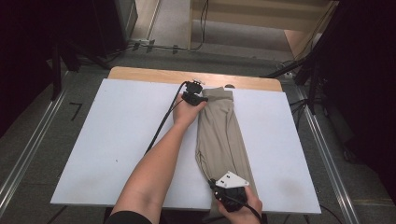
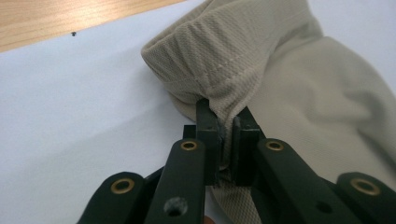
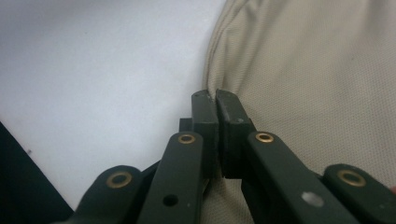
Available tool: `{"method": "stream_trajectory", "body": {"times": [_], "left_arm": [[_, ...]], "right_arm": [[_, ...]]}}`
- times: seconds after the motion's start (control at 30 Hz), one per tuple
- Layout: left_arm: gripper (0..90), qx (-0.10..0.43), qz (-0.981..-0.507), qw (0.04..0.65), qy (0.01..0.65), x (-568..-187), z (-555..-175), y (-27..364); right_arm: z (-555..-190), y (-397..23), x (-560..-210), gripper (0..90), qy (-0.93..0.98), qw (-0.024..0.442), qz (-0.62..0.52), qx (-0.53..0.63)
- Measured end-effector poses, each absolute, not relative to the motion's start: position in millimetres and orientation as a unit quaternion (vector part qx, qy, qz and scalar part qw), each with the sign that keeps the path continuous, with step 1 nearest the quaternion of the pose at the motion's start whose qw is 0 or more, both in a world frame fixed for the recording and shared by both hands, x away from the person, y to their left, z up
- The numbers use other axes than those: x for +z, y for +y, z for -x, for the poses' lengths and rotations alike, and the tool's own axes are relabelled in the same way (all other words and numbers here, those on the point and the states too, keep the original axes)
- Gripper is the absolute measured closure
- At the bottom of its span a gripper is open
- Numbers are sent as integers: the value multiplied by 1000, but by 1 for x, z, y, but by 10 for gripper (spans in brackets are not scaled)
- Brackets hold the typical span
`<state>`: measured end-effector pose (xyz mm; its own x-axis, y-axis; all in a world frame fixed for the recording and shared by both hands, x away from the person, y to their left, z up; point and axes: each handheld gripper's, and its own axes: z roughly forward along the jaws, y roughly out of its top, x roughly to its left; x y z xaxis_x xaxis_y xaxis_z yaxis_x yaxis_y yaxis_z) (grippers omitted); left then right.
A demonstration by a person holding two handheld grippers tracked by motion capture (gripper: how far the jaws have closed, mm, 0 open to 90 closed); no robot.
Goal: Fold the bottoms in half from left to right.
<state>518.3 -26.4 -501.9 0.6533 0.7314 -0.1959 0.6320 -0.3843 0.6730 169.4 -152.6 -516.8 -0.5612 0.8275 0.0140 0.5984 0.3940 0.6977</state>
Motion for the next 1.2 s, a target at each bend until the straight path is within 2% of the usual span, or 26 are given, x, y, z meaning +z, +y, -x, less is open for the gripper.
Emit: {"method": "stream_trajectory", "body": {"times": [0.1,0.2,0.6,0.83,0.87,0.9,0.93,0.97,1.0,1.13,1.2], "left_arm": [[864,68,-827,377,411,-496,-519,-20],[865,65,-827,380,410,-489,-520,-12],[865,62,-830,360,421,-468,-529,45],[861,67,-820,385,419,-470,-523,80],[828,83,-813,393,422,-471,-521,85],[702,90,-802,401,434,-471,-519,89],[516,84,-794,405,446,-470,-519,95],[387,78,-789,414,448,-468,-516,101],[315,81,-785,427,442,-466,-512,108],[208,84,-764,478,425,-457,-487,138],[110,75,-768,492,404,-457,-470,152]], "right_arm": [[-174,-155,-516,866,811,154,-442,351],[-172,-148,-509,868,810,160,-431,363],[-168,-74,-492,868,834,167,-366,378],[-169,-48,-484,841,832,164,-348,400],[-169,-48,-484,744,829,170,-346,405],[-170,-50,-484,543,826,169,-347,410],[-172,-51,-484,415,826,164,-355,405],[-174,-56,-483,391,825,160,-357,407],[-175,-62,-481,346,821,161,-354,418],[-189,-91,-469,250,800,182,-371,436],[-204,-104,-462,204,792,178,-385,439]]}}
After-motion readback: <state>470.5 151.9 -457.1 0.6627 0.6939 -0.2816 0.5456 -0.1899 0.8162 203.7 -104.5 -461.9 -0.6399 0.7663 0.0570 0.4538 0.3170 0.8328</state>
